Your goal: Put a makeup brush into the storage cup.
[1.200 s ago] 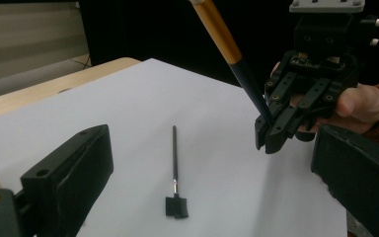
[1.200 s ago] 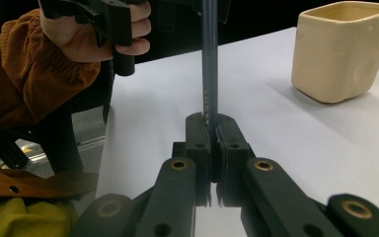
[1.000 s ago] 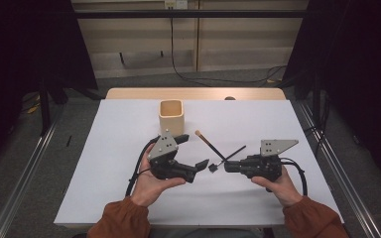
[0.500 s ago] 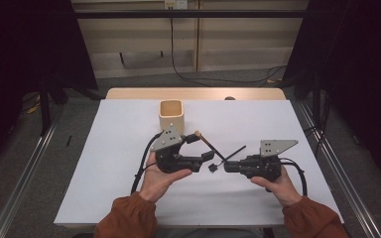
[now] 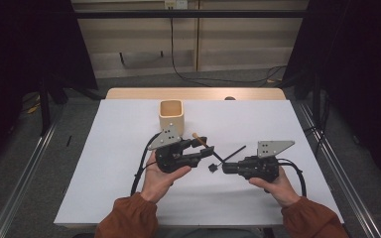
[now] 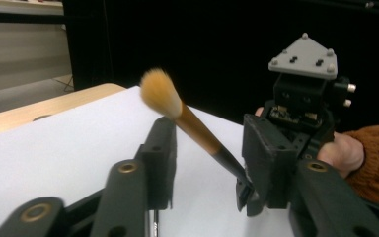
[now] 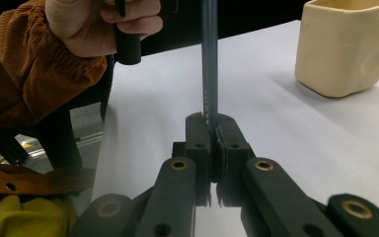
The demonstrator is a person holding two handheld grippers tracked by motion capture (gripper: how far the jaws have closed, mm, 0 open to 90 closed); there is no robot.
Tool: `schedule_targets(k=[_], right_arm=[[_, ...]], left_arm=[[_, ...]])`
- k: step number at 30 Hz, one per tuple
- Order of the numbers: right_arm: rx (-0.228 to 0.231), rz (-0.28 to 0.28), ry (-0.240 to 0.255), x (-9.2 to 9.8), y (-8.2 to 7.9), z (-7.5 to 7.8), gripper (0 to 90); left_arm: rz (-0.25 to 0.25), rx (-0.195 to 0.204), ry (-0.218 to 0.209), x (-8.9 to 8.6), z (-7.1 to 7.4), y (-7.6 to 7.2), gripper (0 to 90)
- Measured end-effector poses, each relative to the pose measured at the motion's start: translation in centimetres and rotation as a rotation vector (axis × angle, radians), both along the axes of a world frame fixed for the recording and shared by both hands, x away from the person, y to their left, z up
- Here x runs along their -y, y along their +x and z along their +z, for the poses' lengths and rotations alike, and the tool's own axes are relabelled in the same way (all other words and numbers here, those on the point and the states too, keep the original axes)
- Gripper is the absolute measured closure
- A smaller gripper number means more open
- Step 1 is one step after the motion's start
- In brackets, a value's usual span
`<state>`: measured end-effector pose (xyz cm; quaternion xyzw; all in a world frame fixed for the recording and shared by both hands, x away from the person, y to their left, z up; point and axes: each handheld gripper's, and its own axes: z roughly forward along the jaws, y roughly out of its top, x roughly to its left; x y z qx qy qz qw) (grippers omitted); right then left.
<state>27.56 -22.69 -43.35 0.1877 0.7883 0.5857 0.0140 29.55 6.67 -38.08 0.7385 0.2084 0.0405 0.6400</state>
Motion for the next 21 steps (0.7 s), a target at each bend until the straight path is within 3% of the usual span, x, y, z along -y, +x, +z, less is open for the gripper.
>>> schedule_targets(k=[5, 21], right_arm=[[-0.001, 0.004, -0.008, -0.07, -0.04, -0.11, 86.0], [-0.008, 0.029, -0.026, -0.78, -0.25, -0.54, 85.6]], left_arm=[[-0.016, -0.017, -0.001, -0.07, -0.04, -0.01, 70.8], [-0.056, -0.060, -0.035, -0.09, 0.08, -0.32, 79.1]])
